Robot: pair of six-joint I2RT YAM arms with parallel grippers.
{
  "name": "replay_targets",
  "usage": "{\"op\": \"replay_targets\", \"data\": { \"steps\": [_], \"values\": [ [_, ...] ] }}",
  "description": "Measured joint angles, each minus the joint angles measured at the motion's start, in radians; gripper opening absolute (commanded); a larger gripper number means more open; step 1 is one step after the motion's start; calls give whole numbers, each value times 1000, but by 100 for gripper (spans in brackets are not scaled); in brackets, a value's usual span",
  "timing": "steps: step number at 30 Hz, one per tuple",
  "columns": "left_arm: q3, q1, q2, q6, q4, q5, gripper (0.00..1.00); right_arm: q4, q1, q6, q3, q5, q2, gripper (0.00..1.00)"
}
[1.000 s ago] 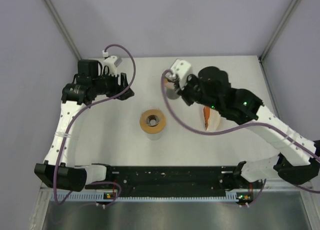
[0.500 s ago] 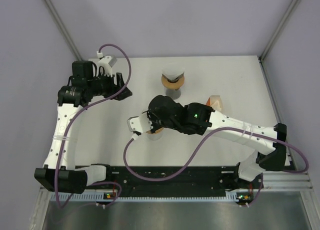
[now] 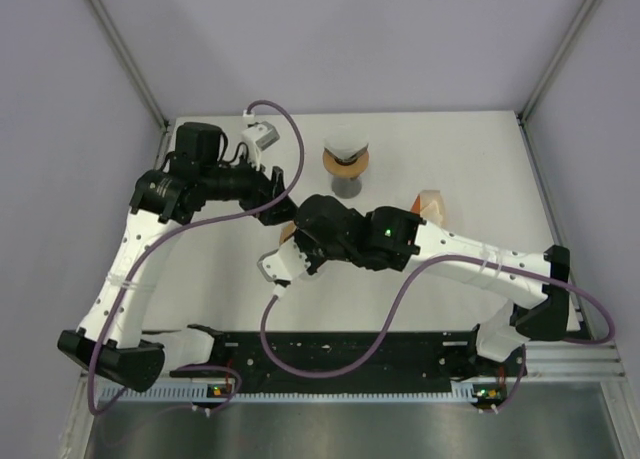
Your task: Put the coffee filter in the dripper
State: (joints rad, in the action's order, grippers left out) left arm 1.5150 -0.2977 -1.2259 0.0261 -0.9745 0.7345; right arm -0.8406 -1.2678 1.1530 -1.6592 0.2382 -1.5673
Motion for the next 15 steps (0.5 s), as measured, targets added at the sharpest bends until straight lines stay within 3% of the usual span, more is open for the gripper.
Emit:
{"op": "replay_targets", "data": {
  "steps": [5,11,13,15],
  "values": [
    [21,-82,-24,5,-16,-46,89,2,-11,26,0,1,-2,0],
    [32,-156,-122,10,-35,-143,77,3,-44,52,1,26,-31,0],
    [33,-182,-145,24,-48,-184,69,2,-46,56,3,35,-39,0],
    [33,-197,-154,35,-59,-214,53,1,-46,59,3,45,-43,0]
  ]
}}
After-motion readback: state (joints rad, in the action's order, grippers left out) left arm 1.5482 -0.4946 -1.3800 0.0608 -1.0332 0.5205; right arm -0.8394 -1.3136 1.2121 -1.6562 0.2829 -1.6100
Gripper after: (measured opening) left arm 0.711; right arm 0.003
